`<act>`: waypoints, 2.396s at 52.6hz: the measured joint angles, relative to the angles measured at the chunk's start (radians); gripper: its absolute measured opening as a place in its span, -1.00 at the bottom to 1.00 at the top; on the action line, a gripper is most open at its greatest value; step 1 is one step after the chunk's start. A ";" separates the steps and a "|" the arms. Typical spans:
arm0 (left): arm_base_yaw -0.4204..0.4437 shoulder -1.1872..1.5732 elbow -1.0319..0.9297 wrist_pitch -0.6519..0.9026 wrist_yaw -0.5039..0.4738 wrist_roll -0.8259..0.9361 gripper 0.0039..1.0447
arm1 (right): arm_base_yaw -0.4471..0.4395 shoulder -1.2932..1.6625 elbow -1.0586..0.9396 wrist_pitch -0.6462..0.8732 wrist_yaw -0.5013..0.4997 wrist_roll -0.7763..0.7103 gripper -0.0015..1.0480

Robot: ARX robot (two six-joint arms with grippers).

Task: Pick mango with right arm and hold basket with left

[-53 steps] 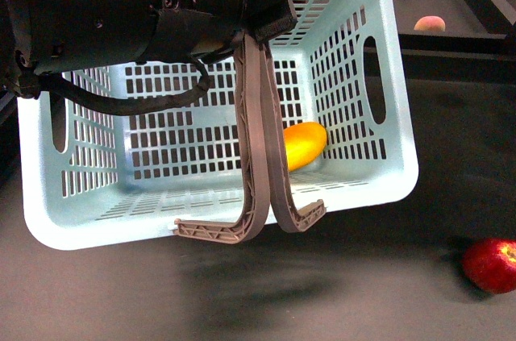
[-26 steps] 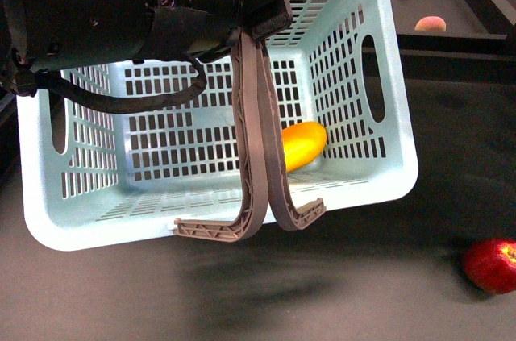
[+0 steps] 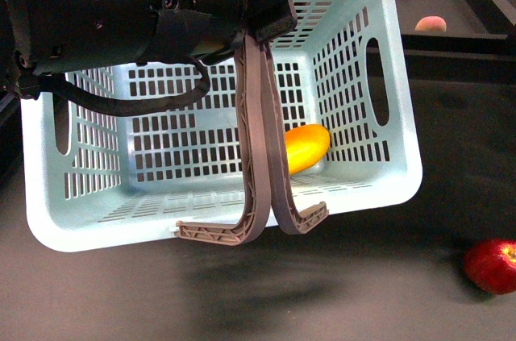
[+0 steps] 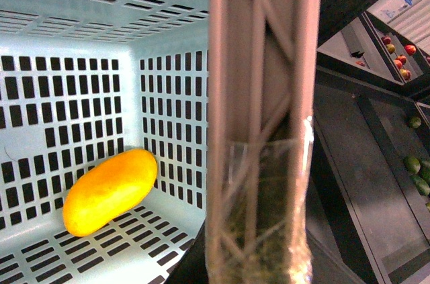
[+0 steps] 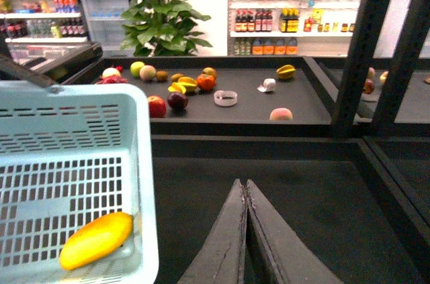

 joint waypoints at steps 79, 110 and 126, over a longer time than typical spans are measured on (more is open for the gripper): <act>0.001 0.000 0.000 0.000 -0.002 -0.002 -0.89 | -0.011 -0.412 0.001 -0.414 -0.011 -0.002 -0.96; 0.001 0.000 0.000 0.000 -0.001 -0.003 -0.89 | -0.011 -0.412 0.001 -0.414 -0.011 -0.003 0.78; 0.001 0.000 0.000 0.000 -0.001 -0.003 -0.89 | -0.011 -0.412 0.001 -0.414 -0.011 -0.004 0.84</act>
